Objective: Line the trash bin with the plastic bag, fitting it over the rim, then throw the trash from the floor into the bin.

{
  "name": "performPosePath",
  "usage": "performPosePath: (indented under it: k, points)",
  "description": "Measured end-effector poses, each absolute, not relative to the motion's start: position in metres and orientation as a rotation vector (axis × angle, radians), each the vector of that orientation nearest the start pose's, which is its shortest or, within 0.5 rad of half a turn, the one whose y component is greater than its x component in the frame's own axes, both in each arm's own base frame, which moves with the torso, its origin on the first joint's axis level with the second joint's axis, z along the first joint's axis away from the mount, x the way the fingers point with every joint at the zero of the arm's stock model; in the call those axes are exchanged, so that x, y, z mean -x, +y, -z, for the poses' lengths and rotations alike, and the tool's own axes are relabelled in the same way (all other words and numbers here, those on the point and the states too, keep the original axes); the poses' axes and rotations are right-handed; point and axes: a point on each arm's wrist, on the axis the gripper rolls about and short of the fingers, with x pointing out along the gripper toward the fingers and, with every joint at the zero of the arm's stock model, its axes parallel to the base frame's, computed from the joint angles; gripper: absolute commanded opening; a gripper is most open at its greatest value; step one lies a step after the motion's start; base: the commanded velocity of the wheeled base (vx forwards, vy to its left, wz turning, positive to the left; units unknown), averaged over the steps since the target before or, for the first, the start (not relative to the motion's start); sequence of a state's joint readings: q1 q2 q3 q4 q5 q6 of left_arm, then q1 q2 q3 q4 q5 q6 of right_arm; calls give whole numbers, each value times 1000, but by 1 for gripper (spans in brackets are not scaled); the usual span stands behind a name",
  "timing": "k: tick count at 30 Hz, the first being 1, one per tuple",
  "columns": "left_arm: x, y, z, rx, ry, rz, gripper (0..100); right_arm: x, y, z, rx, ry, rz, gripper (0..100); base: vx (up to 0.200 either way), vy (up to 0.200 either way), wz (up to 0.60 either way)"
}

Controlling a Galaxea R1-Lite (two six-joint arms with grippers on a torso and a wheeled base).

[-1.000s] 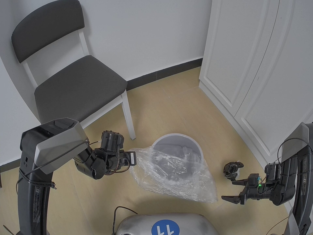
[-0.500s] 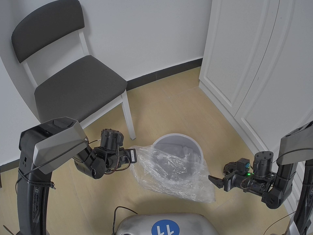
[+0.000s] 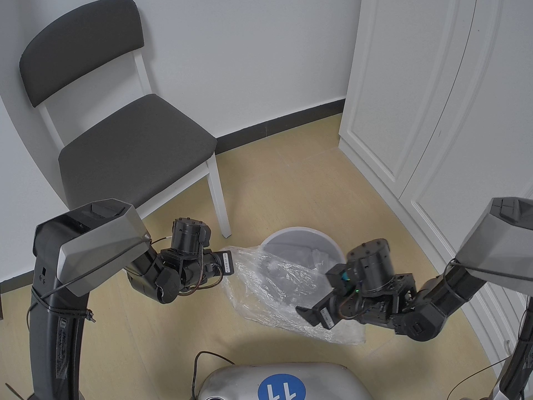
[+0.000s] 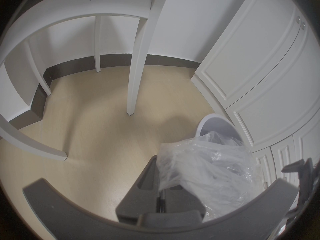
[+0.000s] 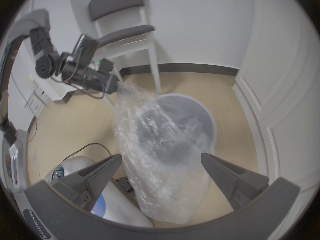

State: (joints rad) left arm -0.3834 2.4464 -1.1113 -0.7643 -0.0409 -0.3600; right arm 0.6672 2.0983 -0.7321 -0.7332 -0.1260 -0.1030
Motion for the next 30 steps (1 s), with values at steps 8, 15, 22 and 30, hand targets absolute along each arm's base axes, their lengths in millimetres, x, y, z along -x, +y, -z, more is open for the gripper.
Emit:
performPosePath:
  k: [8, 15, 22, 30]
  points:
    - [-401, -162, 18, 252, 630, 303, 100, -262, 263, -34, 537, 526, -683, 100, 0, 0, 0]
    - [-402, -161, 19, 253, 630, 299, 100, -265, 280, -7, 588, 551, -681, 100, 0, 0, 0]
    - [-402, -160, 20, 252, 629, 298, 100, -281, 276, 11, 622, 574, -633, 100, 0, 0, 0]
    - [-402, -160, 20, 251, 631, 298, 100, -303, 268, 13, 595, 569, -578, 0, 0, 0, 0]
